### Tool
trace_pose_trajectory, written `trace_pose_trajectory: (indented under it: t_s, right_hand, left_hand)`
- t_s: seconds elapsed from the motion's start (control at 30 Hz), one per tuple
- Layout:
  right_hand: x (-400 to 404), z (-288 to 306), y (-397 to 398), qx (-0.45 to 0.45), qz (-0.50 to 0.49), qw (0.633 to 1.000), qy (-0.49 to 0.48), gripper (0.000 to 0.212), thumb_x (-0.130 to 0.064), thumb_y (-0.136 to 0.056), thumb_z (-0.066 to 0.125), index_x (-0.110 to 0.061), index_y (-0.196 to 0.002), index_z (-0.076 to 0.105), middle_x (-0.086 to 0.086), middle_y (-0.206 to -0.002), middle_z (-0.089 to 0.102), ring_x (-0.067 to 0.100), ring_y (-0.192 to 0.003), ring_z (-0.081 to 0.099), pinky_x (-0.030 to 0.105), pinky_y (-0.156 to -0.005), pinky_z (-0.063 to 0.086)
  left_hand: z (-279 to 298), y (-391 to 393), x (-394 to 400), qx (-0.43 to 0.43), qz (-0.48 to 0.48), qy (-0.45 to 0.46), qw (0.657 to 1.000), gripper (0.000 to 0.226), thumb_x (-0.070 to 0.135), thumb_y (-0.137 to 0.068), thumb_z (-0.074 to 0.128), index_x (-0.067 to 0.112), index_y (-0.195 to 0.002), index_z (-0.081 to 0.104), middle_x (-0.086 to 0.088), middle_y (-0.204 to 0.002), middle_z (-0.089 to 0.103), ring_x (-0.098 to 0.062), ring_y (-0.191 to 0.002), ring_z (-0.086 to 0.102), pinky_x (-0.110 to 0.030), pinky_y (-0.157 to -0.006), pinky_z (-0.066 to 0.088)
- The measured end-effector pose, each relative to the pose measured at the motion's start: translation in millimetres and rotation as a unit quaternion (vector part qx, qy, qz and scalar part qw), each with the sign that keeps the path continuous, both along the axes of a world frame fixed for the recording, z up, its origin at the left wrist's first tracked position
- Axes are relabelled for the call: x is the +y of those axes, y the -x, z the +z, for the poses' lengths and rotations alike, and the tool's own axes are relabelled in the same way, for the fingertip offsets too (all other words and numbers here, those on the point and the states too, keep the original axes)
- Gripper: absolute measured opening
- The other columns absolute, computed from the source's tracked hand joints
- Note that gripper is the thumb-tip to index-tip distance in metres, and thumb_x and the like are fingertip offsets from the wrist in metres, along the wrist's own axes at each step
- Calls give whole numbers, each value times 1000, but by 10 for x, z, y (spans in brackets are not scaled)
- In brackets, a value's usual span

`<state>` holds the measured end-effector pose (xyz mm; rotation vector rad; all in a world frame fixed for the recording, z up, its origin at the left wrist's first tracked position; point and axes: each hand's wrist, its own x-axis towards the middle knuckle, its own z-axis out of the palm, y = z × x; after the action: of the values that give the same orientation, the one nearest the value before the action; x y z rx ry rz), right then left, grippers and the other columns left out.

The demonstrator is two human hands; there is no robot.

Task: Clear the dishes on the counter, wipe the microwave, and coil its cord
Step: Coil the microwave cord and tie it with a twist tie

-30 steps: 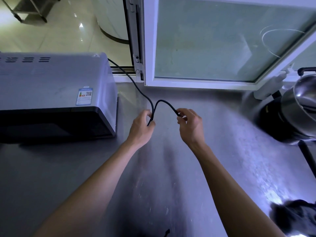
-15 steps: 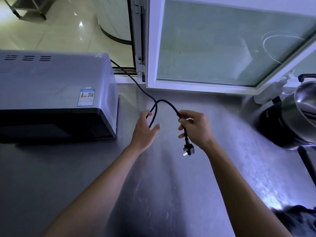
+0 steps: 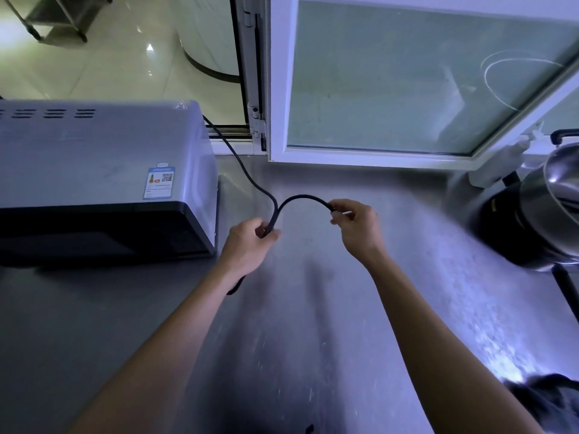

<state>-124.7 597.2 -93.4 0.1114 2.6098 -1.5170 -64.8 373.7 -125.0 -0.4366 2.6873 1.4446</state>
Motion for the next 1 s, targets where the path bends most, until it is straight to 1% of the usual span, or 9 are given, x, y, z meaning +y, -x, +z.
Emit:
trace_pose_trajectory:
  t_s: [0.1,0.2,0.27,0.33,0.37,0.53,0.77,0.9,1.0]
  right_hand:
    - [-79,-82,36,-4,15,999,-32,24,-5,-97,54,-16,-105,73,4,-88,70,0,-64,61,7,-48,38]
    - [-179,-131,2,16,59,995,-82,28,1,-94,51,-13,-106,72,4,-92,71,12,-60,61,16,-52,44]
    - [-249,-126,-38,44,103,988,-109,33,4,-93,52,-12,-115,70,6,-106,72,21,-81,68,15,-67,53]
    - [-335,-90,-68,82,144,977,-133,39,2,-94,56,-13,-129,63,8,-121,68,21,-102,66,30,-88,57]
    - [-385,-57,-86,102,156,973,-134,42,1,-94,56,-14,-133,61,8,-125,66,21,-105,65,37,-90,57]
    - [-551,109,-202,211,190,953,-108,52,8,-89,50,-13,-135,60,7,-131,63,27,-107,62,43,-86,55]
    - [-621,146,-208,285,313,880,-214,52,-10,-89,72,-15,-138,58,10,-135,57,31,-105,54,42,-90,48]
    - [-696,123,-138,285,301,880,-229,35,-8,-88,73,-13,-122,70,12,-127,61,35,-105,58,43,-84,51]
    - [-719,106,-115,270,302,882,-242,25,-10,-87,74,-9,-112,74,12,-117,65,34,-103,57,48,-77,54]
  left_hand:
    - [136,-60,-99,5,-6,-1,1000,44,48,-85,68,27,-54,44,12,-49,38,-10,-49,31,-21,-45,25]
    - [226,-75,-139,11,24,-23,999,39,47,-86,70,18,-64,55,10,-53,44,-11,-51,38,-25,-51,32]
    - [285,-72,-133,2,20,-31,999,32,42,-86,71,15,-72,62,6,-57,52,-14,-53,47,-28,-55,39]
    - [332,-70,-106,-13,6,-24,1000,29,37,-86,72,15,-72,60,6,-57,52,-18,-54,50,-32,-57,40]
    - [355,-75,-86,-19,2,-21,1000,29,36,-86,72,14,-72,59,7,-56,50,-19,-55,50,-33,-58,39]
    - [448,-92,-45,-30,2,-27,999,31,38,-86,73,8,-83,65,-1,-62,51,-20,-56,49,-33,-59,38]
    - [644,-111,-115,-27,-71,43,996,17,39,-85,72,25,-93,69,7,-77,66,-10,-68,60,-24,-57,40]
    - [689,-119,-153,-38,-126,80,988,20,32,-85,73,15,-96,68,-3,-77,65,-17,-66,54,-29,-60,38]
    - [686,-137,-211,-55,-153,60,985,25,32,-87,71,8,-90,65,-1,-67,51,-14,-61,42,-31,-61,33]
